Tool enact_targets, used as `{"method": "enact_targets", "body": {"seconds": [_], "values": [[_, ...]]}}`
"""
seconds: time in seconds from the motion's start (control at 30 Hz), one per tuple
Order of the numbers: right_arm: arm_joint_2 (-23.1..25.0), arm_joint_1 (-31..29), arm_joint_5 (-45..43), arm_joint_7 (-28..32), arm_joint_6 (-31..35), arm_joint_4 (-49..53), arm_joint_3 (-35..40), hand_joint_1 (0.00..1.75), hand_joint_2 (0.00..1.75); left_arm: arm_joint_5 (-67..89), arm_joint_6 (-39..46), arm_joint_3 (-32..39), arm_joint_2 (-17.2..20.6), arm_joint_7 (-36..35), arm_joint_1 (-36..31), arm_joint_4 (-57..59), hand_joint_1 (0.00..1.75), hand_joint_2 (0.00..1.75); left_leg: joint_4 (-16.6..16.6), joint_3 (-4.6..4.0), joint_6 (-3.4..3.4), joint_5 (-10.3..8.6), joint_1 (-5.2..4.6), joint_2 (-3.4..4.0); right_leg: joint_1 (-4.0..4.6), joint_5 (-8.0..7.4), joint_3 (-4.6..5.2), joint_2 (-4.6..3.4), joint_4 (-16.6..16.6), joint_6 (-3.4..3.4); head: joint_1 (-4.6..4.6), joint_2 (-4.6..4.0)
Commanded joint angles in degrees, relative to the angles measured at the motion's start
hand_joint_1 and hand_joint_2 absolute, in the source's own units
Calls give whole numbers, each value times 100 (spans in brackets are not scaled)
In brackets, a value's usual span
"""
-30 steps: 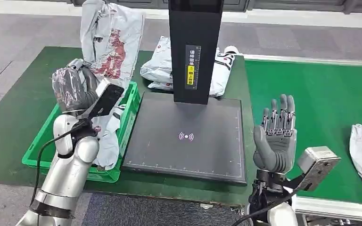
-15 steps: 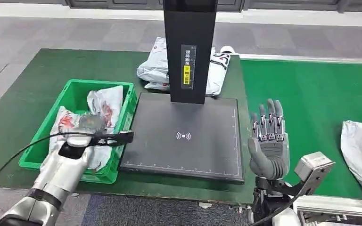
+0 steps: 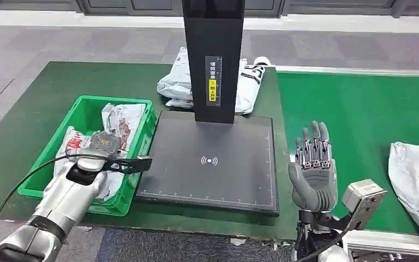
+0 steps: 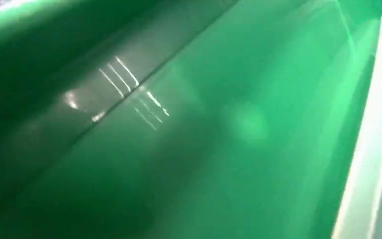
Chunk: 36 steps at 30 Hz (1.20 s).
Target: Moved the parcel from conveyor to table for the left to box.
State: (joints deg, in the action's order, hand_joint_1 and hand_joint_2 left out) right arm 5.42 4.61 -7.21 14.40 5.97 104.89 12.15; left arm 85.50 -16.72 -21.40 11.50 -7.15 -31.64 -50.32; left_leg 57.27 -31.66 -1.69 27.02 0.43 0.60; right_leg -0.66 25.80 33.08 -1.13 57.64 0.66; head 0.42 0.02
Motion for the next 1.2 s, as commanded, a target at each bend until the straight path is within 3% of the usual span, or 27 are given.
{"method": "enact_targets", "body": {"seconds": [0.03, 0.1, 0.13, 0.17, 0.23, 0.27, 0.37, 0.47, 0.57, 0.7, 0.83, 1.07, 1.2], "values": [[104, -86, 5, -26, -33, -194, -270, 0, 175, 370, -145, -329, 237, -3, 526, 75, 175, 175, -25, 16, -1, -5, -1, 10, 0, -5, -7, -7, -17, 2, 0, -2], [138, -98, 27, -29, -38, -188, -316, 0, 175, 425, -66, -270, 203, -89, 523, -5, 175, 175, -32, 27, -8, 1, -1, 13, 0, 5, -11, -10, -13, 15, 0, 0], [155, -69, 37, -29, -30, -149, -341, 0, 175, 450, 21, -230, 161, -185, 506, -38, 66, 175, -39, 30, -13, 1, -4, 12, -3, 4, -10, -8, -15, 16, 0, -2], [163, -46, 47, -29, -25, -118, -356, 0, 175, 450, 81, -294, 158, -314, 465, -73, 0, 175, -43, 25, -12, -3, 1, 9, 2, 2, -8, -4, -21, 20, 0, -2], [187, 24, 73, -27, 0, -9, -400, 0, 175, 450, 370, -228, 28, -712, 302, -154, 0, 175, -45, 25, -14, -3, 1, 1, 2, 7, -9, 4, -19, 23, 0, 0], [215, 78, 106, -22, 49, 82, -438, 0, 175, 450, 697, -264, -22, -970, 204, -289, 0, 0, -50, 22, -12, -6, 4, -3, 5, 5, -8, 9, -25, 24, 0, -2], [248, 163, 163, -49, 129, 251, -514, 0, 175, 450, 1027, -171, -246, -1050, -3, -591, 0, 0, -28, 3, -14, -6, 7, -33, 8, 14, 6, 38, -6, 26, 0, 0], [261, 247, 220, -59, 265, 369, -596, 0, 175, 400, 1684, 68, -631, -852, -100, -1028, 0, 0, -18, 38, -28, -12, 8, -35, 9, 14, 24, 42, 2, 30, -2, -2], [231, 234, 234, -58, 341, 369, -594, 0, 175, 66, 2107, 203, -869, -765, -109, -1373, 0, 0, -13, 2, -25, -40, 9, -71, 10, 1, 47, 78, -2, 26, -2, -2], [230, 214, 238, -54, 368, 342, -586, 0, 175, -33, 2163, 212, -853, -739, -60, -1454, 0, 0, 0, -18, -17, -44, 8, -90, 15, -4, 47, 96, -2, 20, 0, -2], [192, 145, 237, -40, 554, 314, -521, 0, 175, -347, 3185, 234, -880, -780, -48, -1807, 0, 0, 5, -23, -13, -39, 4, -77, 16, -13, 49, 85, -6, 11, 2, -2], [86, -4, 196, -35, 757, 159, -338, 0, 175, -159, 3842, 505, -797, -1082, 58, -2327, 0, 0, 5, -30, -9, -36, 0, -63, 8, -17, 63, 72, -6, 10, 0, -2], [-5, -28, 157, -9, 890, 54, -235, 0, 175, 29, 4684, 849, -790, -1084, 241, -2668, 0, 0, 0, -29, -8, -36, 1, -59, 7, -19, 62, 66, -10, 10, 0, 0]]}}
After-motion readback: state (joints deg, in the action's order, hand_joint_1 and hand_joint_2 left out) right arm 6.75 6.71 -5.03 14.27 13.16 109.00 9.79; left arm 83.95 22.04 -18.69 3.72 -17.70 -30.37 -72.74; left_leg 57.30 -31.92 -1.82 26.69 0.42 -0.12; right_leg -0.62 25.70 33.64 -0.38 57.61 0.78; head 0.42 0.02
